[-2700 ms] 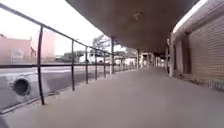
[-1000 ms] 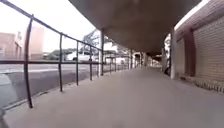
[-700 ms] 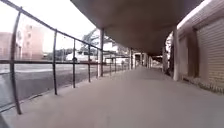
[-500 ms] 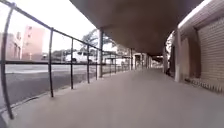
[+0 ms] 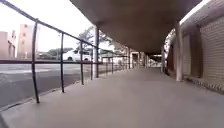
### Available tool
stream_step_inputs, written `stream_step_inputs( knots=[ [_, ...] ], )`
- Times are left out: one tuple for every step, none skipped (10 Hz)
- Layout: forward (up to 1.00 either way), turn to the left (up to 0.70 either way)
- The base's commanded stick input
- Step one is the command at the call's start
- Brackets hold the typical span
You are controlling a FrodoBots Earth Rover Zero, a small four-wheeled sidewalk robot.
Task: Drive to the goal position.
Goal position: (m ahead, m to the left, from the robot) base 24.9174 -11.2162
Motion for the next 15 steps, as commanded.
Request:
stream_step_inputs(
  knots=[
    [0.7, 0.0],
    [0.7, 0.0],
    [0.7, 0.0],
    [0.7, 0.0],
    [0.7, 0.0],
    [0.7, 0.0],
    [0.7, 0.0],
    [0.7, 0.0],
    [0.7, 0.0],
    [0.7, 0.0],
    [0.7, 0.0],
    [0.7, 0.0],
    [0.7, 0.0],
    [0.7, 0.0],
    [0.7, 0.0]
  ],
)
